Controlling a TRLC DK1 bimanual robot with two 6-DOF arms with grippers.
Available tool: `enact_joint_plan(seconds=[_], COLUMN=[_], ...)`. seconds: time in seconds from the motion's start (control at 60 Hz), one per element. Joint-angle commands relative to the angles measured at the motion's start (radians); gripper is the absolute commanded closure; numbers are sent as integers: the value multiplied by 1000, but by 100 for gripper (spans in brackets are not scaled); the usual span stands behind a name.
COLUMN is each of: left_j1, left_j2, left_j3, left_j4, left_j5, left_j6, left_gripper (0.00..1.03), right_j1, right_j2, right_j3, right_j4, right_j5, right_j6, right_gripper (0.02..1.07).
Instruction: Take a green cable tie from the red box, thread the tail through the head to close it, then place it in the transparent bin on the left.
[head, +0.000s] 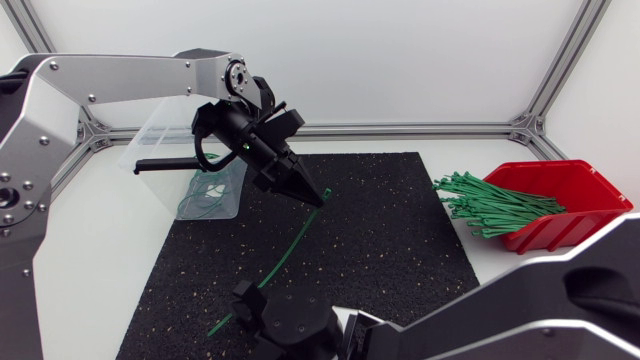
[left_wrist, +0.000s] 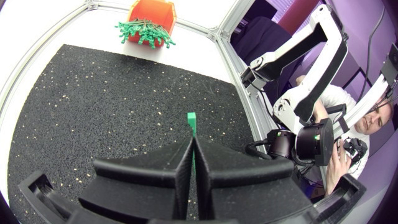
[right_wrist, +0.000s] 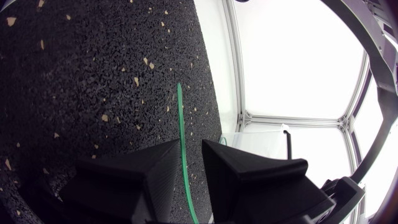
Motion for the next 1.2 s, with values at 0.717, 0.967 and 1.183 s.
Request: enact_joint_plan(seconds=[0.717,0.967,1.183], left_j1=[-22,-23,-20], left_j2=[18,18,18], left_j3=[-1,-5,-8], left_j4=[-16,-16,-16], left_j5=[11,11,11], left_j6=[-21,-21,-21], left_gripper=[100,100,100], right_j1=[-8,-10,-8], right_j2=[72,109,98], right_j3=[-38,-20,12], right_j4=[64,56,54], right_j5=[73,74,97], right_j6=[-34,-77,-28], right_gripper=[88,102,102])
